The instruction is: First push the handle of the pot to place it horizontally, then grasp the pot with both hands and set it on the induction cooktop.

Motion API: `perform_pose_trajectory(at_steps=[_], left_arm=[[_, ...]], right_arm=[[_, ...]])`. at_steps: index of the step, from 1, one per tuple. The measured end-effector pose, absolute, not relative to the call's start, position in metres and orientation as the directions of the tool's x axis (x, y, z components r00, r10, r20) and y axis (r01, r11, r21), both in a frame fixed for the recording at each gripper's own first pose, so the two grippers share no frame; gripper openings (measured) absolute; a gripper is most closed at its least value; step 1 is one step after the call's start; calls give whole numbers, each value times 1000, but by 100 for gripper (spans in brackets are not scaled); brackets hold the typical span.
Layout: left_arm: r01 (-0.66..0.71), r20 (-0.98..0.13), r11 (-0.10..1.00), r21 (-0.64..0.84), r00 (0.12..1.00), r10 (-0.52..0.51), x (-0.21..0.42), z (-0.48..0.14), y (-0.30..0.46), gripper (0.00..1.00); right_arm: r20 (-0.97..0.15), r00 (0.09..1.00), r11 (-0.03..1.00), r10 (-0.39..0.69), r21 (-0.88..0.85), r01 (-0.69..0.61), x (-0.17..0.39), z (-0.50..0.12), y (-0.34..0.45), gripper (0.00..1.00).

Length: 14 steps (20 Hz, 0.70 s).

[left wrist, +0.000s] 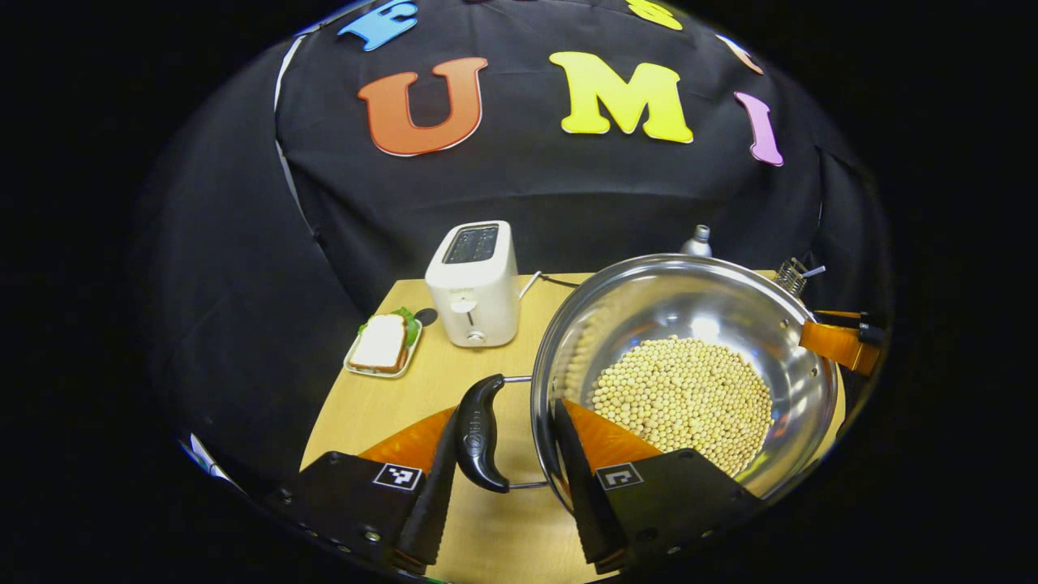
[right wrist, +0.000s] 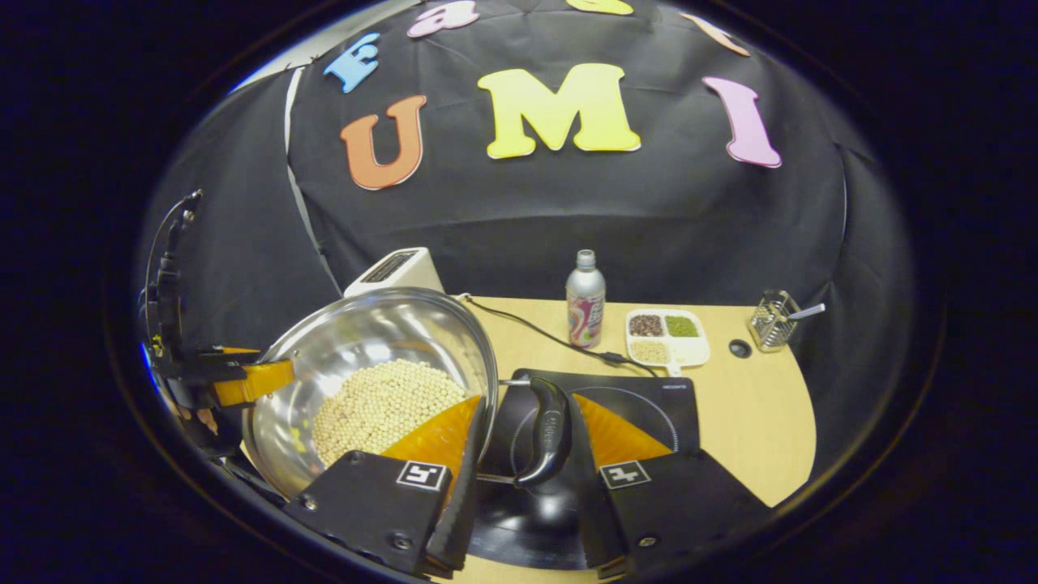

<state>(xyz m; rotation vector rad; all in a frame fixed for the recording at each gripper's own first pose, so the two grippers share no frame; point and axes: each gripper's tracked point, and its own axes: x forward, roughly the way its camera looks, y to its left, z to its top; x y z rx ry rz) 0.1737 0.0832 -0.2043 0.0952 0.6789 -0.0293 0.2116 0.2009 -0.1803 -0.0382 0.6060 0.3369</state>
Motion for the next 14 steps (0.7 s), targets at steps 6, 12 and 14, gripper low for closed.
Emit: perform_pose_trajectory(at_steps=[6,12,14], left_arm=[[118,-609,992,54,791,-61,185,-183,11,63],[169,-614,984,64,784,-94,200,-188,-45,63],[175,-611,982,68,785,-98,202,-190,-59,63]], right_arm=[[-531,811,963,248,39,-268,218,-150,132,55],[-526,826,975,203,30,-221,226,-146,73,55],[-526,828,978,194,34,-208,230,-149,58,55]])
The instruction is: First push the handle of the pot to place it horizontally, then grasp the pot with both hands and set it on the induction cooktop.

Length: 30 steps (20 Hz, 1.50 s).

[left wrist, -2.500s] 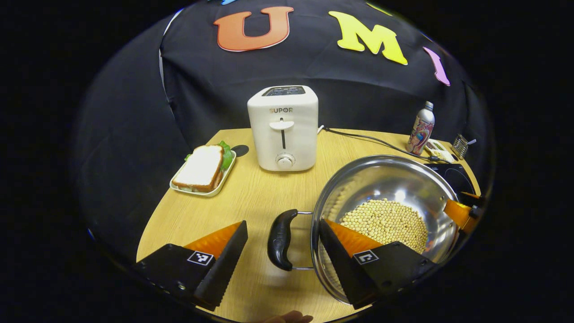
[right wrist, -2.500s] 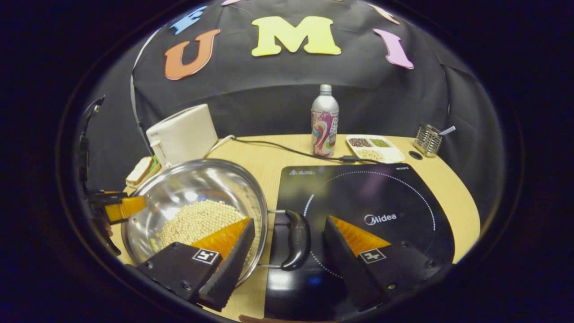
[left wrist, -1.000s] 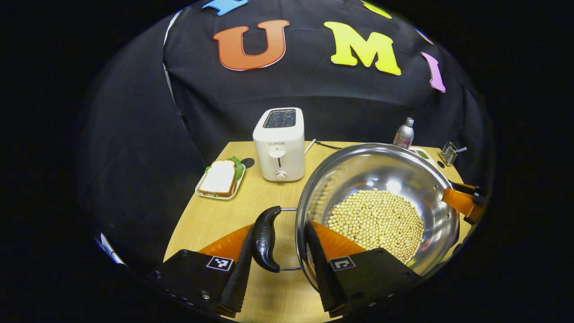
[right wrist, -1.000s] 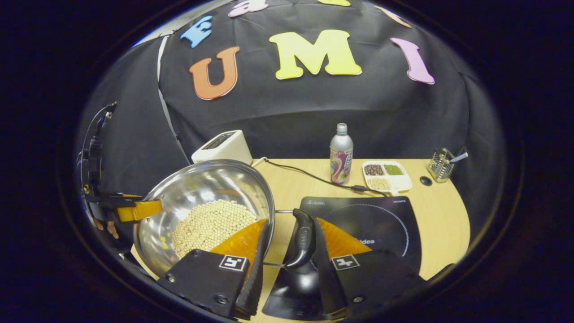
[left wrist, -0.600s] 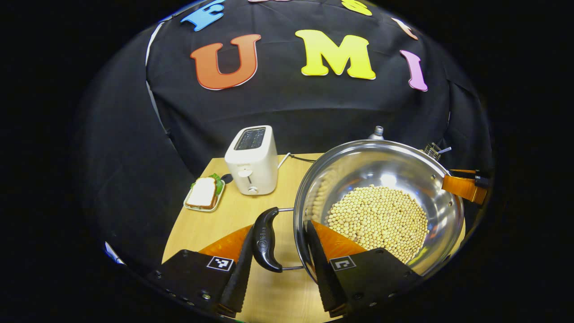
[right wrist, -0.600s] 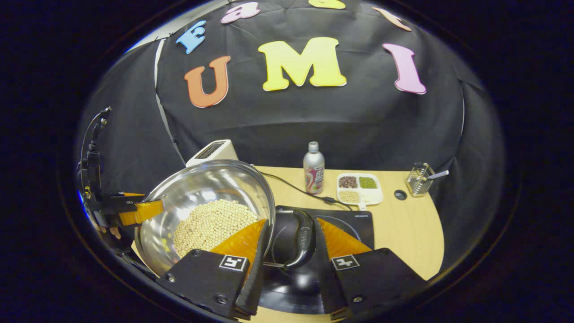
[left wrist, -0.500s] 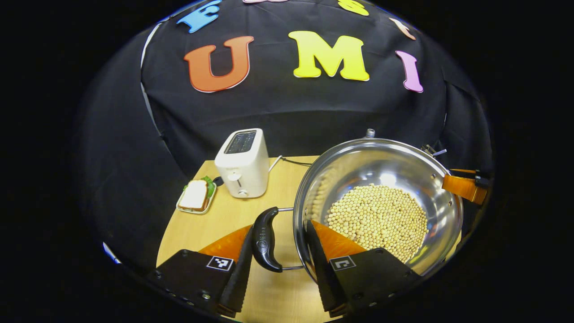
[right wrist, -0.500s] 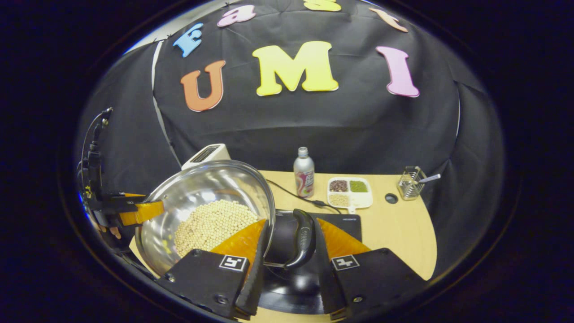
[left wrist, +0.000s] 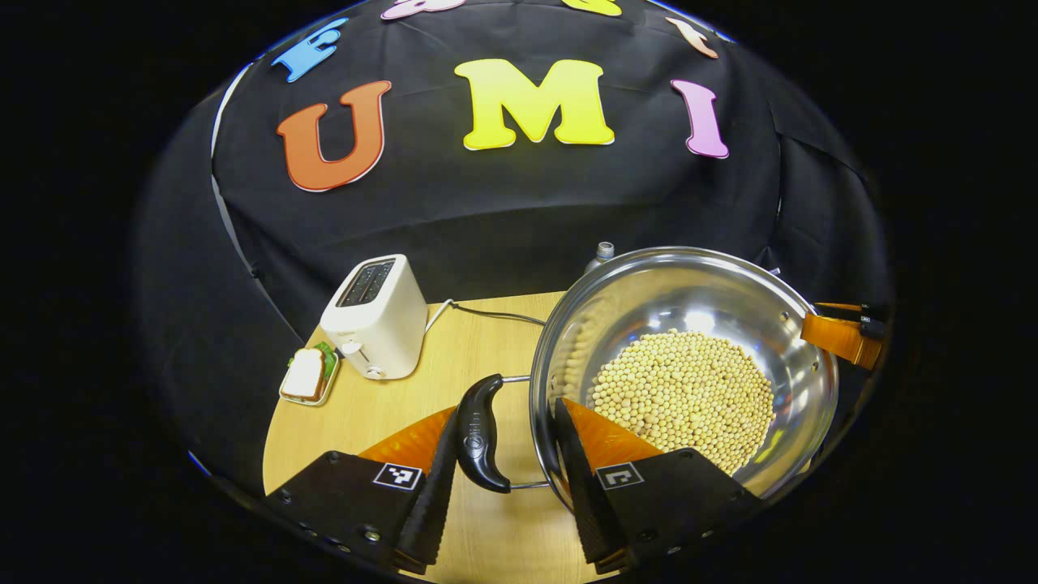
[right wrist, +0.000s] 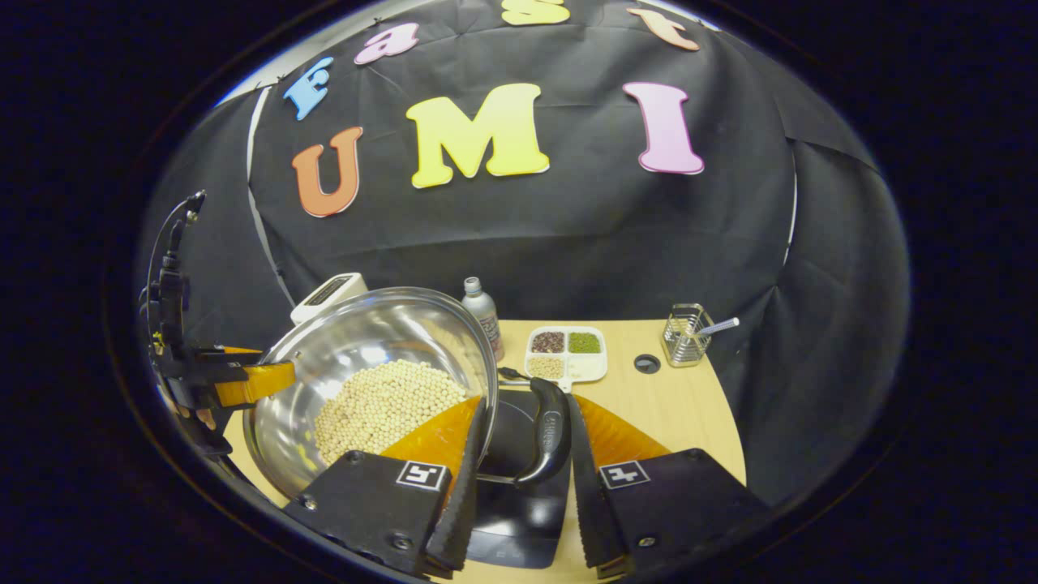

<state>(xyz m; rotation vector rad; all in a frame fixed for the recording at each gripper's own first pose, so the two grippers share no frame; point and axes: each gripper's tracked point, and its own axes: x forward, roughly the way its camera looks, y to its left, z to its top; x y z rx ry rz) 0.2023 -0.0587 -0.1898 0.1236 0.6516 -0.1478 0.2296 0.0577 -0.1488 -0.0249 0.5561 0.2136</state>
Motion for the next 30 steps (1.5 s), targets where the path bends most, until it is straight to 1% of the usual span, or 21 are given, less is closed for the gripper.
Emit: perform_pose_trajectory(at_steps=[6,7,8,9,10,12,13,14,15,16,17,18,19,23,24,25,27,28,29,30], left_arm=[[192,-623,978,79,776,-102,218,-209,-95,63],[190,-625,979,80,774,-99,220,-214,-99,63],[188,-626,979,80,774,-97,222,-219,-102,63],[187,-629,979,81,771,-96,225,-226,-105,63],[187,-632,979,81,769,-95,223,-232,-106,63],[185,-641,980,69,761,-98,226,-246,-107,63],[182,-647,981,63,756,-99,227,-254,-107,63],[178,-649,982,62,754,-96,228,-261,-105,63],[174,-647,982,68,757,-90,230,-265,-105,63],[170,-646,983,71,758,-84,231,-268,-105,63],[165,-646,984,68,759,-82,230,-272,-104,63],[161,-646,985,63,759,-83,231,-275,-104,63],[158,-645,986,60,760,-83,232,-279,-103,63],[144,-649,987,66,758,-67,236,-294,-100,63],[141,-652,988,62,755,-67,237,-298,-100,63],[142,-662,988,60,747,-68,236,-306,-101,63],[152,-642,987,60,763,-78,240,-309,-102,63],[152,-631,987,61,772,-80,243,-310,-103,63],[150,-625,987,60,777,-80,241,-308,-103,63],[147,-622,988,53,779,-82,242,-308,-102,63]], right_arm=[[-532,825,981,189,61,-186,244,-173,24,55],[-538,821,981,192,71,-183,247,-181,20,53],[-543,817,981,194,85,-177,249,-187,18,53],[-544,817,981,194,85,-176,252,-194,16,55],[-541,819,981,192,82,-176,255,-201,14,55],[-530,827,982,186,66,-179,259,-211,11,52],[-525,831,982,183,57,-181,260,-216,11,55],[-523,833,982,182,56,-179,262,-220,10,52],[-528,830,982,181,59,-177,263,-227,11,55],[-533,826,982,183,60,-179,265,-233,12,55],[-533,825,982,187,64,-180,266,-238,12,53],[-533,825,981,189,72,-179,267,-241,13,55],[-529,827,981,190,76,-177,268,-245,14,55],[-532,825,982,189,77,-175,274,-260,16,55],[-540,820,981,191,86,-172,276,-266,16,53],[-547,815,981,191,90,-170,277,-273,15,55],[-544,816,980,195,130,-148,275,-281,13,53],[-543,818,981,190,135,-138,274,-278,14,54],[-527,829,982,186,137,-134,278,-280,12,53],[-525,831,982,184,138,-129,278,-280,12,57]])
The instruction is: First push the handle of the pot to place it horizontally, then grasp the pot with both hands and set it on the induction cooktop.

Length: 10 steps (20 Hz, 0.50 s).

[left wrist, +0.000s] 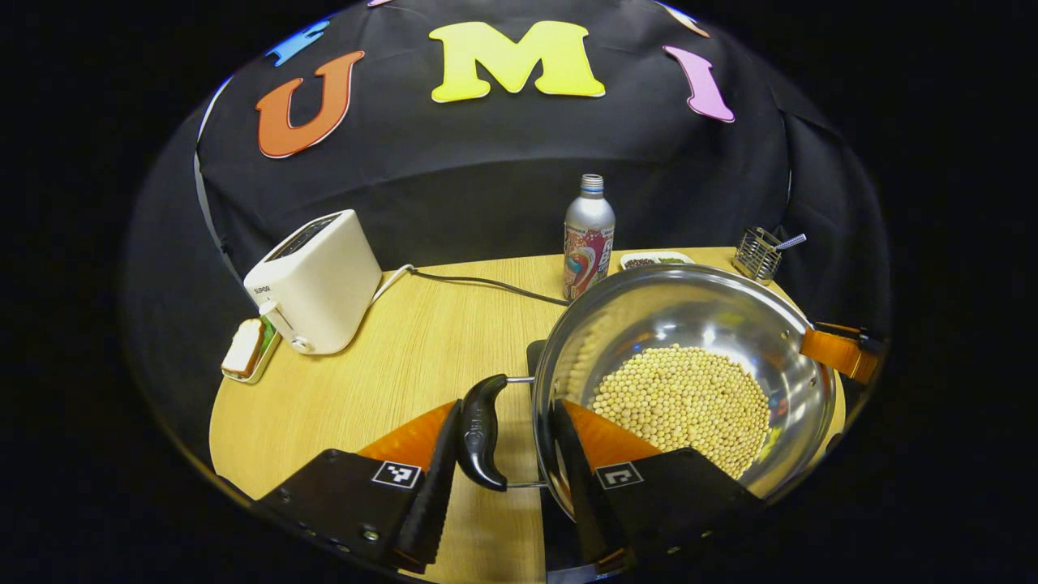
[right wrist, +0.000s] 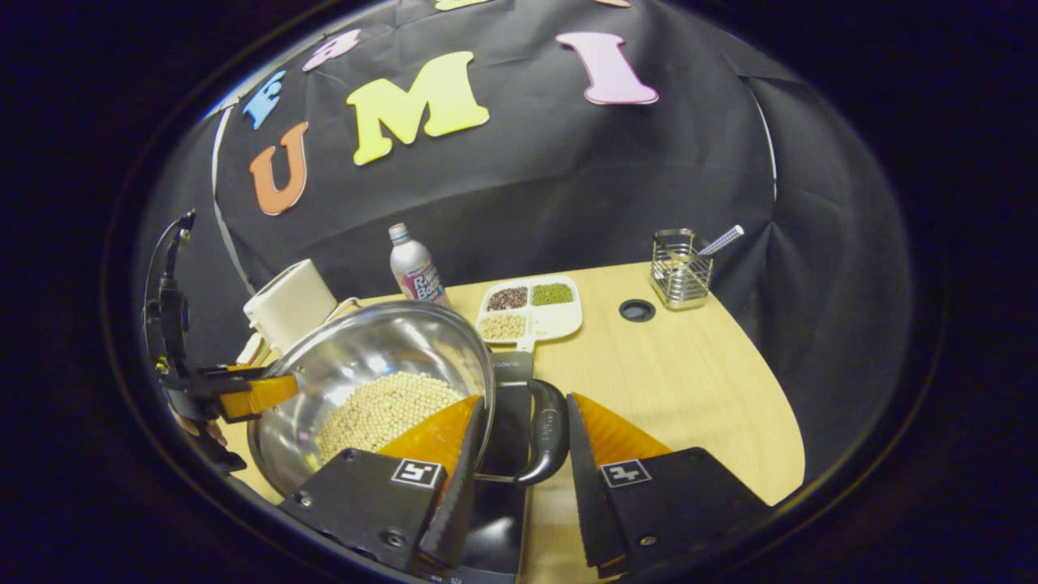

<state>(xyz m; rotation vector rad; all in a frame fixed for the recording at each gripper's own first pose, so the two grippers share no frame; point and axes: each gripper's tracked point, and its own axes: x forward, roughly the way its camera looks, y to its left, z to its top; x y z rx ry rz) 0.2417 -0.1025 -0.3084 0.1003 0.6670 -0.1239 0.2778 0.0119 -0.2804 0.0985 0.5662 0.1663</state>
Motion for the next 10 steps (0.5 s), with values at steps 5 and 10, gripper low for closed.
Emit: perform_pose_trajectory(at_steps=[5,10], left_arm=[[136,-585,990,24,805,-97,246,-305,-104,65],[73,-513,997,-36,854,-81,230,-292,-99,82]], right_arm=[[-486,860,987,157,101,-124,277,-278,8,62],[-447,890,995,91,14,-95,264,-275,3,83]])
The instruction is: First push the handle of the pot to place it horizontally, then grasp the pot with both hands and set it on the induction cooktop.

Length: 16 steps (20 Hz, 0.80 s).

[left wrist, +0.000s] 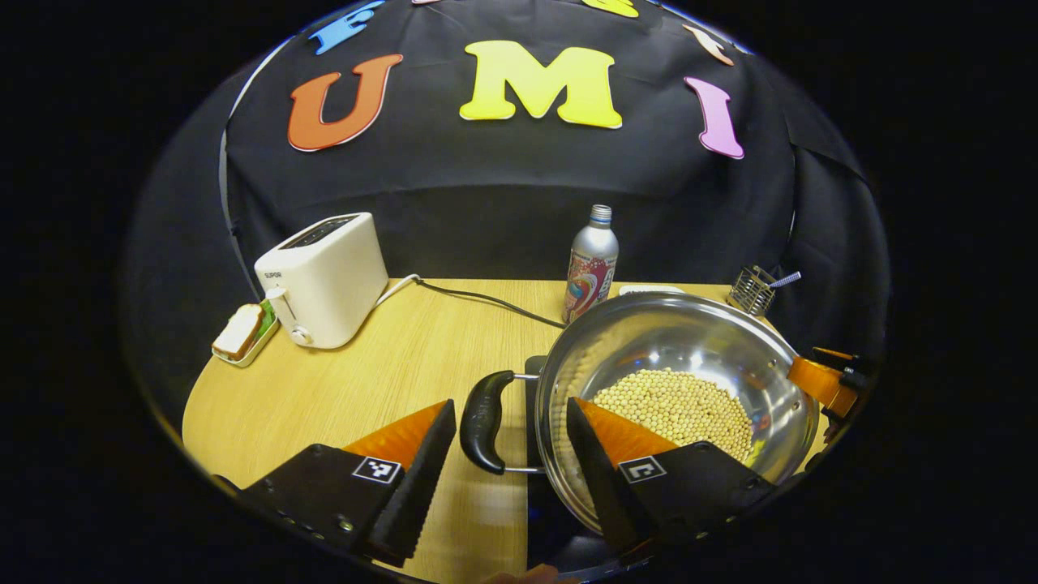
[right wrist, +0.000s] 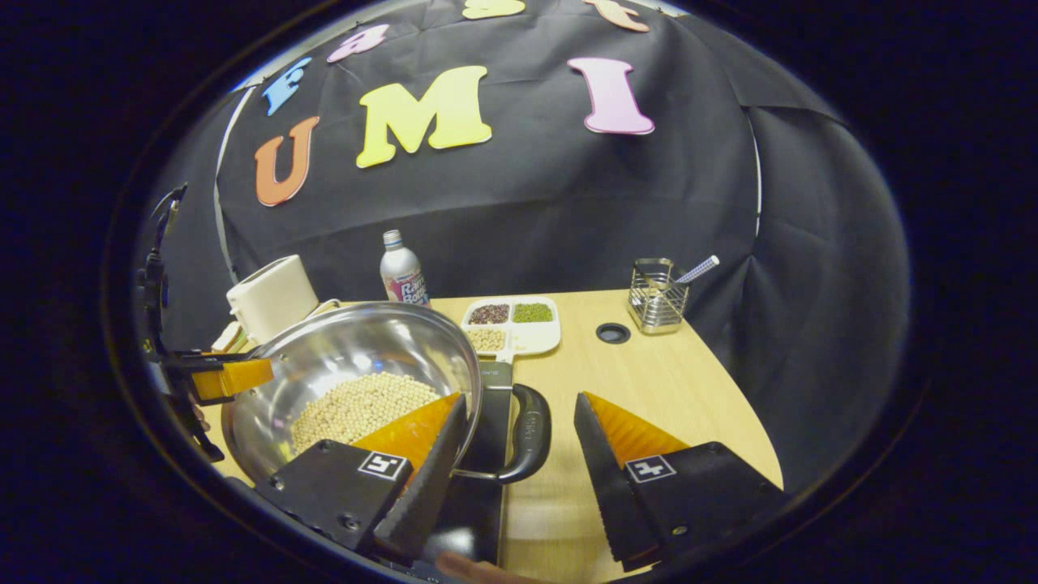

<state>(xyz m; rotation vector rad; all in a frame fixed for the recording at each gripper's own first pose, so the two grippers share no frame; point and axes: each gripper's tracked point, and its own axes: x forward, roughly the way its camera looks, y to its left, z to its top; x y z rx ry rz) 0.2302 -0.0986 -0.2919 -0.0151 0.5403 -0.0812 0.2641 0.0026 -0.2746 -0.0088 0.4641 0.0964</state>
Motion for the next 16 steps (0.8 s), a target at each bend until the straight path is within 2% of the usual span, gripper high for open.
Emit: perform_pose_trajectory(at_steps=[1,4,7,8,16], left_arm=[[61,-496,998,-32,866,-69,223,-288,-95,87],[38,-463,998,-46,885,-55,204,-273,-87,91],[35,-448,998,-55,892,-56,180,-260,-83,92],[38,-436,998,-53,898,-57,171,-255,-82,92],[2,-320,998,-58,947,-20,99,-209,-64,96]], right_arm=[[-436,896,996,88,10,-94,256,-271,3,87],[-383,920,996,83,16,-84,234,-255,3,87],[-357,930,996,91,31,-85,209,-246,6,88],[-354,931,996,91,30,-86,201,-244,7,94],[-285,956,997,71,21,-68,132,-212,4,94]])
